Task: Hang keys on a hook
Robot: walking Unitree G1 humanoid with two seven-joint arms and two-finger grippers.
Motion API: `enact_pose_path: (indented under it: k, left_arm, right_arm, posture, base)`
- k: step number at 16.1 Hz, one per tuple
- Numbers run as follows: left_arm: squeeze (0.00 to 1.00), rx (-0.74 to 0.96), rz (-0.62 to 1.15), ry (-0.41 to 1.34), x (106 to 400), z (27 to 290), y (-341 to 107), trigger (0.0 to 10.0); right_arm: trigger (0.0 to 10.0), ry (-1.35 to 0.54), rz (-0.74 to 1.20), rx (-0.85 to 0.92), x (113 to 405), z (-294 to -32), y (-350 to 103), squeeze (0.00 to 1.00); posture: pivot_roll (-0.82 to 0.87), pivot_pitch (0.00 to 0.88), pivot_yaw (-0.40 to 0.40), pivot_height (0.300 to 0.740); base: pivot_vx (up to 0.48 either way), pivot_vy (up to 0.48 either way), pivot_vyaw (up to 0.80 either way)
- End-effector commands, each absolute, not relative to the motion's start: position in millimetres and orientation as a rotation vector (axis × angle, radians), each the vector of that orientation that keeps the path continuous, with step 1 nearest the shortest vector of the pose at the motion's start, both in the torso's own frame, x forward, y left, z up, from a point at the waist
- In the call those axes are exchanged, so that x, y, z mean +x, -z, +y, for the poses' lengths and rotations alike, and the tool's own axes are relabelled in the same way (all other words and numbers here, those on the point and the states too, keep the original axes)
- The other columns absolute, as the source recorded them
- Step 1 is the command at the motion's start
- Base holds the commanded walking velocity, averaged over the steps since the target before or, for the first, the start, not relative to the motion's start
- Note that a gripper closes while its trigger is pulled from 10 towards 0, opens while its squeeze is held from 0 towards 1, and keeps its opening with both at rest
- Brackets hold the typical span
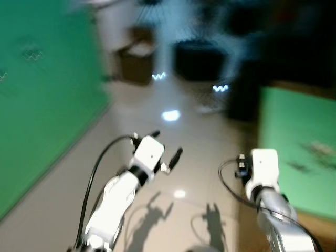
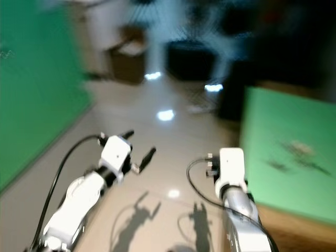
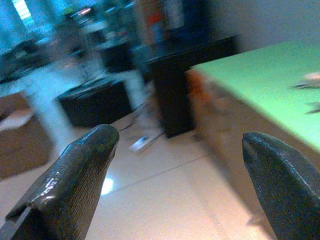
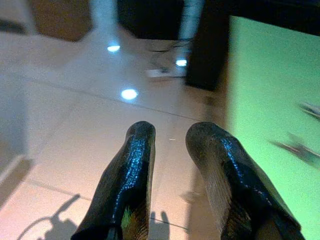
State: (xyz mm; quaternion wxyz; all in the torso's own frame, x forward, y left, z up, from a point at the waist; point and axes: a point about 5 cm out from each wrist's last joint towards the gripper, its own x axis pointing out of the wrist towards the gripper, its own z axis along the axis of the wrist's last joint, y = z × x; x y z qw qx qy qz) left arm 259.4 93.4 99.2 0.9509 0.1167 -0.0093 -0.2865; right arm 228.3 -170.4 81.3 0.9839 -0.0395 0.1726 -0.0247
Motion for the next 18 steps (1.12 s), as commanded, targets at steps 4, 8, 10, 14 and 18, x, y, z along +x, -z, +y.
enact_pose_path:
  k: [4, 8, 10, 14, 18]
  left_arm:
    - [0.00, 0.218, 0.018, 0.551, 261.2, 101.6, -94.3, 10.0]
    - [0.00, 0.215, 0.013, 0.552, 262.7, 101.8, -94.8, 10.0]
    - [0.00, 0.216, 0.010, 0.556, 264.0, 101.3, -95.2, 10.0]
    - [0.00, 0.241, -0.025, 0.563, 263.3, 100.2, -98.7, 10.0]
    - [0.00, 0.242, -0.025, 0.548, 262.8, 99.7, -98.4, 10.0]
  right_arm:
    - [10.0, 0.048, 0.339, -0.079, 228.5, -166.4, -83.7, 0.00]
    - [10.0, 0.056, 0.339, -0.076, 228.5, -166.9, -83.7, 0.00]
    - [10.0, 0.058, 0.338, -0.076, 228.9, -166.8, -83.8, 0.00]
    - [10.0, 0.060, 0.335, -0.079, 228.6, -166.6, -83.9, 0.00]
    - [10.0, 0.044, 0.289, -0.117, 232.0, -166.7, -88.1, 0.00]
  posture:
    - [-0.17, 0.000, 0.041, 0.718]
    - [-0.18, 0.000, 0.046, 0.718]
    - [-0.18, 0.000, 0.049, 0.718]
    - [-0.18, 0.000, 0.052, 0.718]
    - [-0.17, 0.000, 0.045, 0.718]
  base:
    - [0.000, -0.053, -0.80]
    - [0.000, 0.480, -0.80]
    - [0.000, 0.480, -0.80]
    - [0.000, 0.360, -0.80]
    - [0.000, -0.356, -0.80]
